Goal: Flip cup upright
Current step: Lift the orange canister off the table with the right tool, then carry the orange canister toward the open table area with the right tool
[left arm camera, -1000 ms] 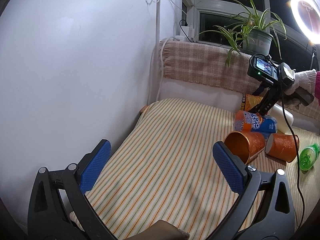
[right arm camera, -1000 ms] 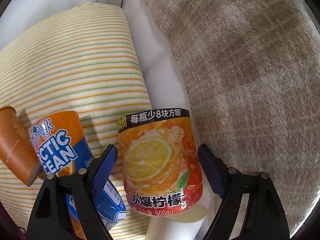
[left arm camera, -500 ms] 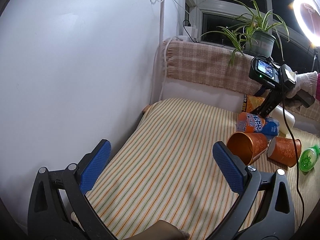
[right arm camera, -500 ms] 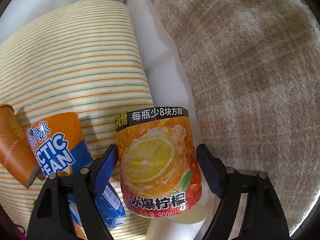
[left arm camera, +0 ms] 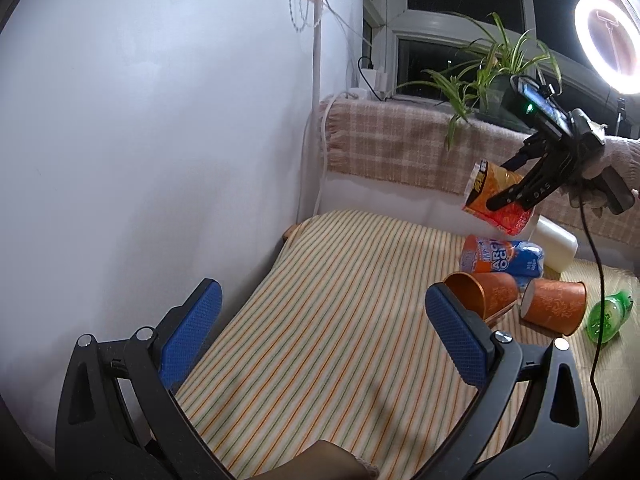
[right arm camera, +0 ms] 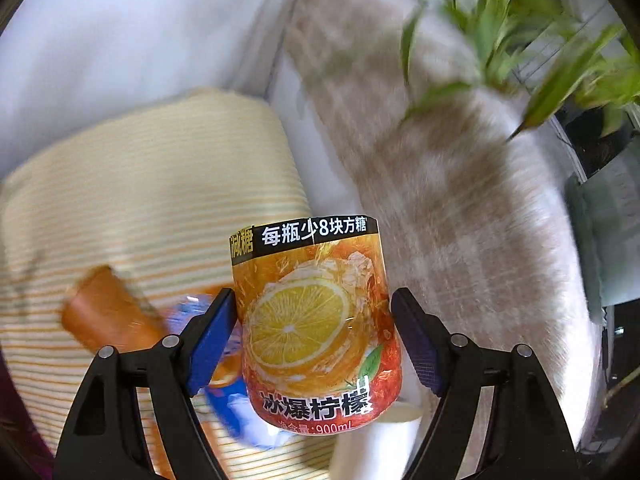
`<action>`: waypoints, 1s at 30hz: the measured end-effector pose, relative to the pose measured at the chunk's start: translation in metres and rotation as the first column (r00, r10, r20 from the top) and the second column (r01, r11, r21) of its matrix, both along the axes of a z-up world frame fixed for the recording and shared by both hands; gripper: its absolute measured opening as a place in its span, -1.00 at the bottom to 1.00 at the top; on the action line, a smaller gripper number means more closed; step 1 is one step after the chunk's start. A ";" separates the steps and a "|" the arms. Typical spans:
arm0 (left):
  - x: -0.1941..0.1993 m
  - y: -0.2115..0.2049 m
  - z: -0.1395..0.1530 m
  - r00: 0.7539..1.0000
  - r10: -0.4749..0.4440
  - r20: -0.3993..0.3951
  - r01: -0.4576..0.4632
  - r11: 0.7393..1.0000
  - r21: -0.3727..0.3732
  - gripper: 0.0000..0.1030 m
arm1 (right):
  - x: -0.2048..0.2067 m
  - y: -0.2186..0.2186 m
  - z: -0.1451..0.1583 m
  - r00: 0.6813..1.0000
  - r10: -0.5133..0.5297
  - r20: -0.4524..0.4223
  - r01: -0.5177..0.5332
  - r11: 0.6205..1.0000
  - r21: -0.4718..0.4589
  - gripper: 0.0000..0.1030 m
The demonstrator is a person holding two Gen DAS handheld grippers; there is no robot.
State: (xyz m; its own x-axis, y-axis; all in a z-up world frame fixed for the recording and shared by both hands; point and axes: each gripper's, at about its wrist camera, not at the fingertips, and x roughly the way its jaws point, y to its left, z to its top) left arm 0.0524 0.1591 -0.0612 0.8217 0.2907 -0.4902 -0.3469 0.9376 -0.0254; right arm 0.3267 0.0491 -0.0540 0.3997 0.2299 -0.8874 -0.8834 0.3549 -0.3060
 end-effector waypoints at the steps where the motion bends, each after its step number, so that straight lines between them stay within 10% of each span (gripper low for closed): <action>1: -0.002 0.000 0.002 1.000 -0.002 0.004 0.002 1.000 0.003 1.00 | -0.007 -0.003 0.008 1.000 0.001 -0.001 -0.001 1.000 0.030 0.52; 9: -0.023 -0.016 0.018 0.999 -0.044 0.024 0.044 0.999 0.028 1.00 | -0.057 -0.043 0.073 0.999 -0.044 -0.008 0.045 0.978 0.202 0.52; 19: -0.037 -0.049 0.026 0.987 -0.159 0.012 0.159 0.987 0.015 1.00 | -0.109 -0.133 0.068 0.961 -0.235 -0.145 0.270 0.910 0.314 0.52; 30: -0.043 -0.072 0.030 0.961 -0.275 -0.009 0.274 0.959 -0.071 1.00 | -0.163 -0.235 0.018 0.755 -0.427 -0.498 0.633 0.673 0.382 0.53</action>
State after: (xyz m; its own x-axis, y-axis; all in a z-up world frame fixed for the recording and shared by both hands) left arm 0.0091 0.0869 -0.0316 0.8555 0.0204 -0.5174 -0.0776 0.9930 -0.0891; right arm 0.1632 -0.1855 -0.0357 0.2947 0.5193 -0.8022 -0.4947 0.8011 0.3369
